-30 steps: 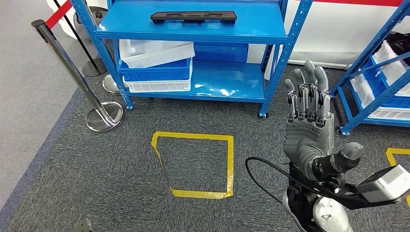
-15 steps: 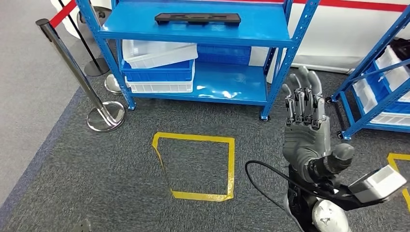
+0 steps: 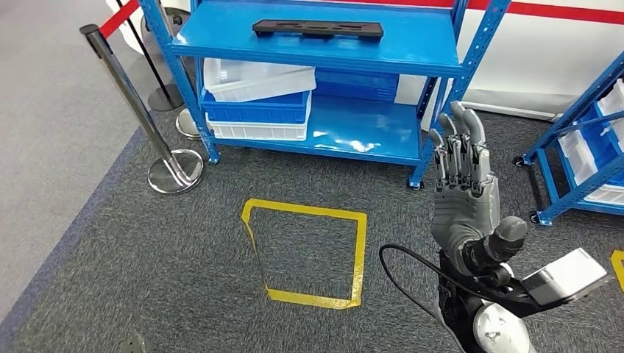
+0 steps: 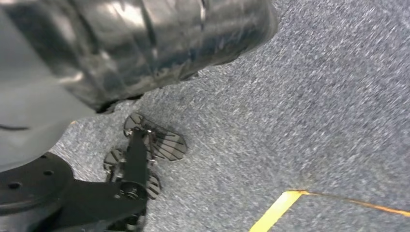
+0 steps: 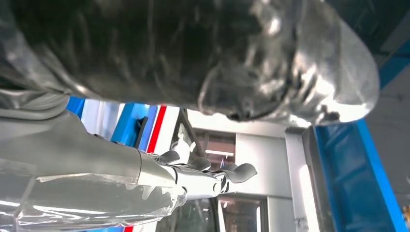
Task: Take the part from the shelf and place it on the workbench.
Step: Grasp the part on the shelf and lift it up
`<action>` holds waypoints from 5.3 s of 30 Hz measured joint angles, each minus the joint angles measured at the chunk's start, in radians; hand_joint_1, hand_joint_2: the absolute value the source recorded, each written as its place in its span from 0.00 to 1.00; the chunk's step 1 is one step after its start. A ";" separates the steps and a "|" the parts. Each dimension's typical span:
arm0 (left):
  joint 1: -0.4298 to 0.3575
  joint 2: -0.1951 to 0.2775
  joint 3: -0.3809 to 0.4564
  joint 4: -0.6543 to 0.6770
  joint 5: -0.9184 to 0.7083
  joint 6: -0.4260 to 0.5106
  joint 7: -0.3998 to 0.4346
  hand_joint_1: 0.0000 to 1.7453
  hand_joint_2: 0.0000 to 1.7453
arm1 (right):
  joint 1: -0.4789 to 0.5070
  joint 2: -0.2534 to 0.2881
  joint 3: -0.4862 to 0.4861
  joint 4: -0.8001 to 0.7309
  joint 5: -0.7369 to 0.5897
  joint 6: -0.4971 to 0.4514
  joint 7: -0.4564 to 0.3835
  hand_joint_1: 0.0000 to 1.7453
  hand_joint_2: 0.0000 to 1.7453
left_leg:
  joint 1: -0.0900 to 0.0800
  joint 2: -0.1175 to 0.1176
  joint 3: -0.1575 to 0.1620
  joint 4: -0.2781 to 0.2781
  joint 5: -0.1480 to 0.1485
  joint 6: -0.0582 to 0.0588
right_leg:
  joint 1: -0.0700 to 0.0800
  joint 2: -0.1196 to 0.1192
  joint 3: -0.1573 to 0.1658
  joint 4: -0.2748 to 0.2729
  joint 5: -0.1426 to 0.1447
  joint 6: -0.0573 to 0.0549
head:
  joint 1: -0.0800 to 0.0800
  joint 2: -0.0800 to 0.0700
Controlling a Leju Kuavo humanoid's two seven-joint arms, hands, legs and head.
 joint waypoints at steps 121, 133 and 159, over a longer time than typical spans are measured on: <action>0.004 -0.006 -0.060 0.011 -0.013 -0.002 0.046 0.00 0.00 | 0.033 -0.016 0.011 0.053 -0.133 0.037 -0.015 0.00 0.00 | 0.018 -0.119 -0.042 0.041 0.007 -0.005 | -0.025 0.158 -0.008 -0.002 0.014 -0.005 | -0.016 0.000; 0.002 -0.001 -0.066 0.012 -0.006 -0.013 0.067 0.00 0.00 | 0.028 -0.014 0.009 0.066 -0.147 0.037 -0.021 0.00 0.00 | 0.013 -0.028 0.000 -0.034 0.018 0.035 | -0.020 0.084 -0.120 0.218 -0.085 0.037 | -0.006 0.000; 0.000 0.005 -0.076 0.013 -0.002 -0.010 0.066 0.00 0.00 | 0.010 -0.009 0.015 0.076 -0.113 0.038 -0.018 0.00 0.00 | 0.018 -0.065 0.036 -0.034 -0.011 0.029 | -0.015 0.104 -0.069 0.092 -0.038 0.032 | -0.003 0.000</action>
